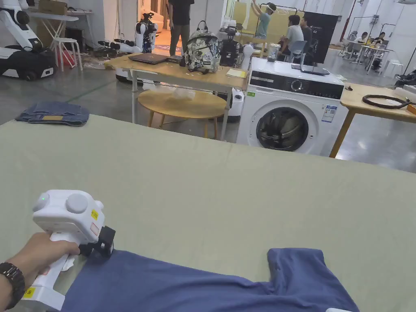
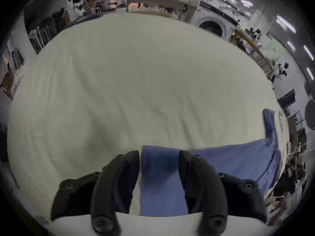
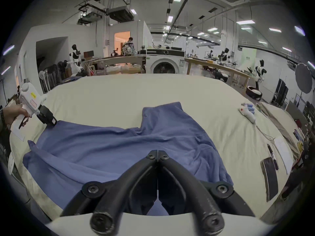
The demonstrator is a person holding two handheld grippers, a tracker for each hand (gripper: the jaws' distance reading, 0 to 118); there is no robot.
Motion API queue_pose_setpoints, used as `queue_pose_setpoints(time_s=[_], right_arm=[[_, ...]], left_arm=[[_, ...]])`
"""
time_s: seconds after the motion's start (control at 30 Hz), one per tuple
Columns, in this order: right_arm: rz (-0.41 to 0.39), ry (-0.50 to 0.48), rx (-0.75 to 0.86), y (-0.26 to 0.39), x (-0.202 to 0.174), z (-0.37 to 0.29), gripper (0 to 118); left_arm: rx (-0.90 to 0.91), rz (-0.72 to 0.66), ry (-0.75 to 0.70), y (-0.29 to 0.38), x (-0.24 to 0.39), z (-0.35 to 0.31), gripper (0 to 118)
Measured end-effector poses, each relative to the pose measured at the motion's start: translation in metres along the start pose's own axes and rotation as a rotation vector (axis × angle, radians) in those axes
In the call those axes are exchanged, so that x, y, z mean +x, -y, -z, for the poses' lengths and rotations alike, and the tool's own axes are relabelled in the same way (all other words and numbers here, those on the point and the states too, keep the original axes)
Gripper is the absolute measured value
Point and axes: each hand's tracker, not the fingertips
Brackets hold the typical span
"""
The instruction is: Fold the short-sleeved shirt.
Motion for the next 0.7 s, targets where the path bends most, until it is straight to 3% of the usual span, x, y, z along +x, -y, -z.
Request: queue_pose_setpoints(time_s=[0.13, 0.23, 0.33, 0.63, 0.7], right_arm=[[0.006, 0.016, -0.038, 0.002, 0.006, 0.007, 0], [0.006, 0.025, -0.071, 0.003, 0.010, 0.013, 0], [0.011, 0.019, -0.126, 0.002, 0.015, 0.025, 0], [0.038, 0.013, -0.242, -0.044, 0.060, 0.079, 1], [0.045, 0.021, -0.282, -0.063, 0.076, 0.100, 15]], left_arm=[[0.004, 0.050, -0.081, 0.008, 0.020, 0.006, 35], [0.018, 0.121, -0.134, 0.007, 0.027, 0.007, 0], [0.049, 0.173, -0.145, -0.002, 0.026, 0.008, 0], [0.176, 0.089, -0.039, 0.021, 0.011, -0.022, 0], [0.210, 0.079, -0.025, 0.027, 0.011, -0.032, 0]])
